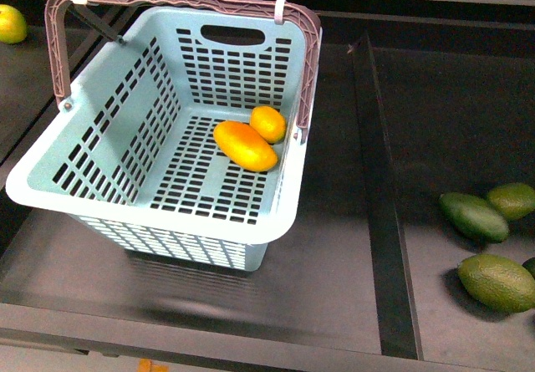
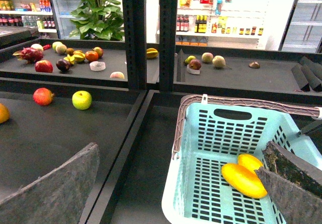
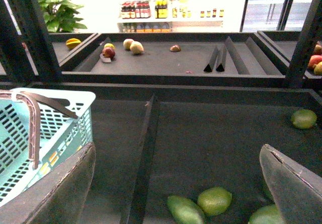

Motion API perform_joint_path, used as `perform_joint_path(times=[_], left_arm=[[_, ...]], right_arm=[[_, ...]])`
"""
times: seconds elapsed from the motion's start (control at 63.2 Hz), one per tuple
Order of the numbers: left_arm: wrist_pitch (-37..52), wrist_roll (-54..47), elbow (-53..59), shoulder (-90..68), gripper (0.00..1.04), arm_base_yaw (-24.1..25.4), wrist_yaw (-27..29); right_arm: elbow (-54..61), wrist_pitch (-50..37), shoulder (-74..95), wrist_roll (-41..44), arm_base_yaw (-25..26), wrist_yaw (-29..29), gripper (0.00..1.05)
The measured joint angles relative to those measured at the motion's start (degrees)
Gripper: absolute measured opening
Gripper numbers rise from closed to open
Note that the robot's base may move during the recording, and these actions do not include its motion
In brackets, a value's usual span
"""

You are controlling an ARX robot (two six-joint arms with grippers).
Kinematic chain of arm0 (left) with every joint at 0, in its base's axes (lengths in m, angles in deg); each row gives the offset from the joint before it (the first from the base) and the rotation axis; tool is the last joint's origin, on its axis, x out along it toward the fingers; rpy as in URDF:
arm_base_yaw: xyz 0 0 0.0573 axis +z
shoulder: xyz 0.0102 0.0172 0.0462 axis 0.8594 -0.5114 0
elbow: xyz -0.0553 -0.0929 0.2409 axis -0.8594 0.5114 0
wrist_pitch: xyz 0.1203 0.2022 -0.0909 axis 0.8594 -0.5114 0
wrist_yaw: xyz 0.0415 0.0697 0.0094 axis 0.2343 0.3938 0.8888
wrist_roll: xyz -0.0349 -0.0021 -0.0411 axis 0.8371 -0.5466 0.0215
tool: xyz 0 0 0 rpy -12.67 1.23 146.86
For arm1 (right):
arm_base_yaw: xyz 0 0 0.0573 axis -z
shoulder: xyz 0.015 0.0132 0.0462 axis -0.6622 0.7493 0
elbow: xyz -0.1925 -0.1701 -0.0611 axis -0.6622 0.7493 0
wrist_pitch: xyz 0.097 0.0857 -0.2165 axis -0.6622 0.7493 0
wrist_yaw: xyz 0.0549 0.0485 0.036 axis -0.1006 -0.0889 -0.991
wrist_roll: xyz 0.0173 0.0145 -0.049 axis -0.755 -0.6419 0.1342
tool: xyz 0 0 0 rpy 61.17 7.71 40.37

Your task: Pick lemon and mango into basket

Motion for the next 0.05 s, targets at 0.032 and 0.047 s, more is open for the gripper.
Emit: perform_joint_path(times=[0.032, 0.047], left_arm=[[0.0, 0.0, 0.0, 0.0, 0.98, 0.0, 0.0], [0.0, 0.0, 0.0, 0.0, 0.98, 0.0, 0.0]], right_arm=[[0.0, 0.0, 0.0, 0.0, 0.0, 0.0, 0.96], [0.0, 0.0, 0.0, 0.0, 0.0, 0.0, 0.96]])
